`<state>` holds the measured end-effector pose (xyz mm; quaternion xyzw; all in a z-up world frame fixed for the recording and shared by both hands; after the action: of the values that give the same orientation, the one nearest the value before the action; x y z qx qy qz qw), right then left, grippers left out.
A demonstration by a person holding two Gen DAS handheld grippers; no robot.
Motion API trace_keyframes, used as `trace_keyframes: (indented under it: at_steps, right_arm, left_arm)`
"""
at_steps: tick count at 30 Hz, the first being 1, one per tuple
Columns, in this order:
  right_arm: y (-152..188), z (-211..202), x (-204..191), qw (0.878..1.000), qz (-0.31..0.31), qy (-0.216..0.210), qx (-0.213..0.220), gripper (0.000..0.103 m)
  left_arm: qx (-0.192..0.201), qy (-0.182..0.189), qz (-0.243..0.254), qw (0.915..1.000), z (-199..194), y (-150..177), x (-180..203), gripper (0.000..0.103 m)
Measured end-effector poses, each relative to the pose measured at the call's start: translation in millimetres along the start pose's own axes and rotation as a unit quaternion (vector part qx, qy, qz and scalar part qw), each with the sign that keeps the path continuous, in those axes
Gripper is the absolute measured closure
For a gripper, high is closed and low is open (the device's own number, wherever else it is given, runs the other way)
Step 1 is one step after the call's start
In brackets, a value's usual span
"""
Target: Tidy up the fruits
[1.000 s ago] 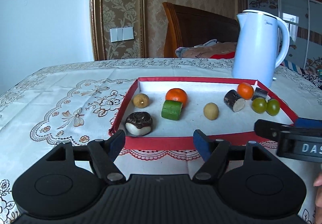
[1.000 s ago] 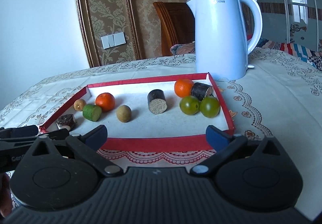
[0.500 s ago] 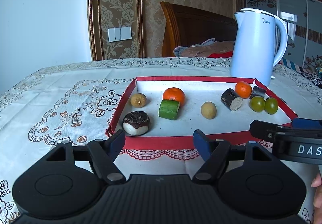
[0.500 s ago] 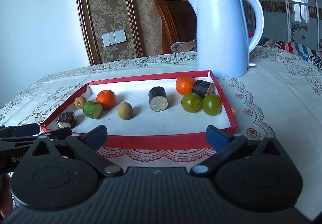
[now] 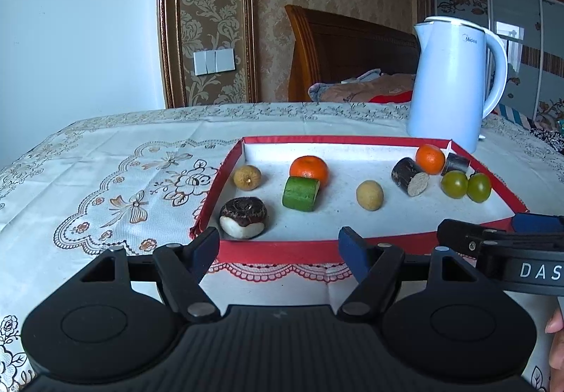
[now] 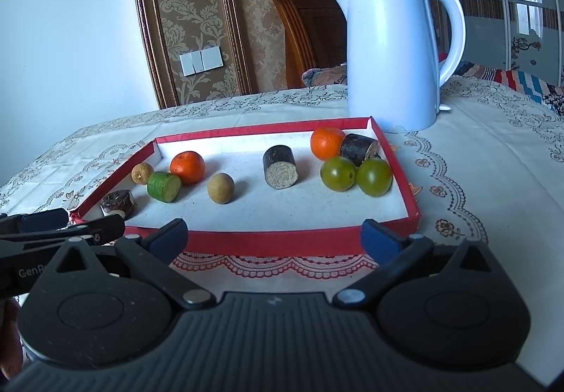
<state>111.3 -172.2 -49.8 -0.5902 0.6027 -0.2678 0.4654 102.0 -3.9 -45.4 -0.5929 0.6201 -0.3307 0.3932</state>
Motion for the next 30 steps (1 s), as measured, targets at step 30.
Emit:
trace_keyframes:
  at_steps: [30]
  right_arm:
    - [-0.2,-0.7,0.3,1.0,0.0,0.0,0.001,0.0]
  left_arm:
    - [-0.004,0.001,0.003,1.0,0.9,0.1,-0.5,0.029]
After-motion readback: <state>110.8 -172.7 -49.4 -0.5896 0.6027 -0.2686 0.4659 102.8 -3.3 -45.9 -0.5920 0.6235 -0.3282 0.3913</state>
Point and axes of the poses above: each gripper's, at about its wrist camera, not at the fingertips, and z roughly the way its jaws point, x to its right, y to its underside, the point moved 10 cm from there along z, roughly the way its jaws point, and after that the axes turned 4 degrees about z, right-handed, at the moved point
